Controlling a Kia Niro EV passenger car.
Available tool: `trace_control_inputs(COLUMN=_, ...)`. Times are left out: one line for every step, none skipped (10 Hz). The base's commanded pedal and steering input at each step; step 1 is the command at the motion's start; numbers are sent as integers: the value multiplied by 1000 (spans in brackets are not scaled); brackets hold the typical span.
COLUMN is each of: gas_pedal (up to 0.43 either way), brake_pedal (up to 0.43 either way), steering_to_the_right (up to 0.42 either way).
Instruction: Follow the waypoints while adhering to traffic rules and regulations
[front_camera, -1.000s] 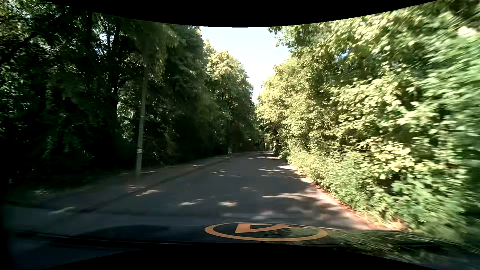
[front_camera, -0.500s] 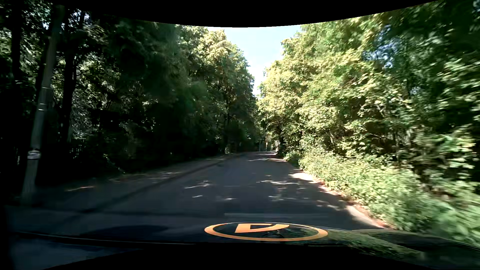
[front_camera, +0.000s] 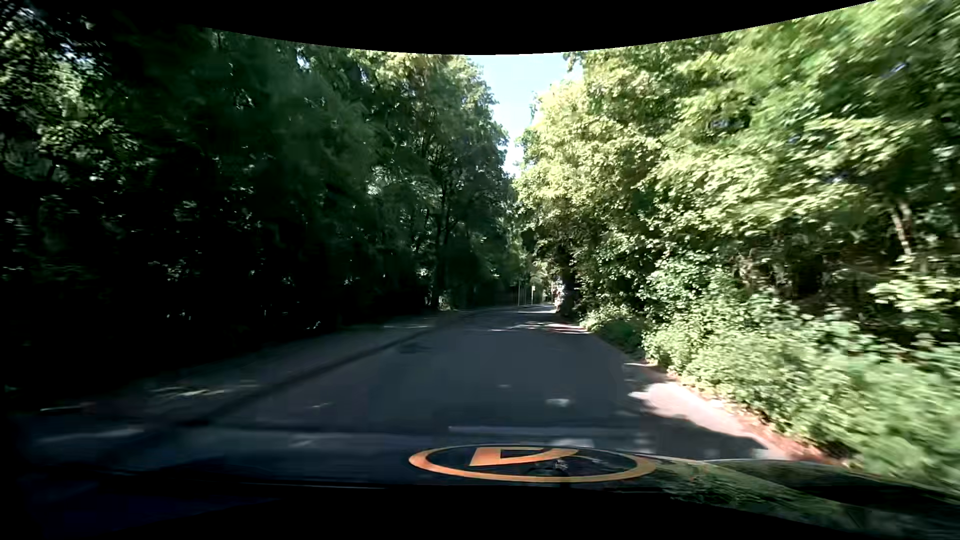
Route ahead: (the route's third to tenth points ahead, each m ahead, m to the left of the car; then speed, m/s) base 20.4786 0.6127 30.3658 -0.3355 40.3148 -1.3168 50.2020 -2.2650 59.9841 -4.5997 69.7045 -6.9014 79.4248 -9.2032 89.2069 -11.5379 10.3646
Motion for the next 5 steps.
trace_control_inputs(gas_pedal=280, brake_pedal=0, steering_to_the_right=19)
trace_control_inputs(gas_pedal=280, brake_pedal=0, steering_to_the_right=20)
trace_control_inputs(gas_pedal=280, brake_pedal=0, steering_to_the_right=21)
trace_control_inputs(gas_pedal=280, brake_pedal=0, steering_to_the_right=21)
trace_control_inputs(gas_pedal=280, brake_pedal=0, steering_to_the_right=21)
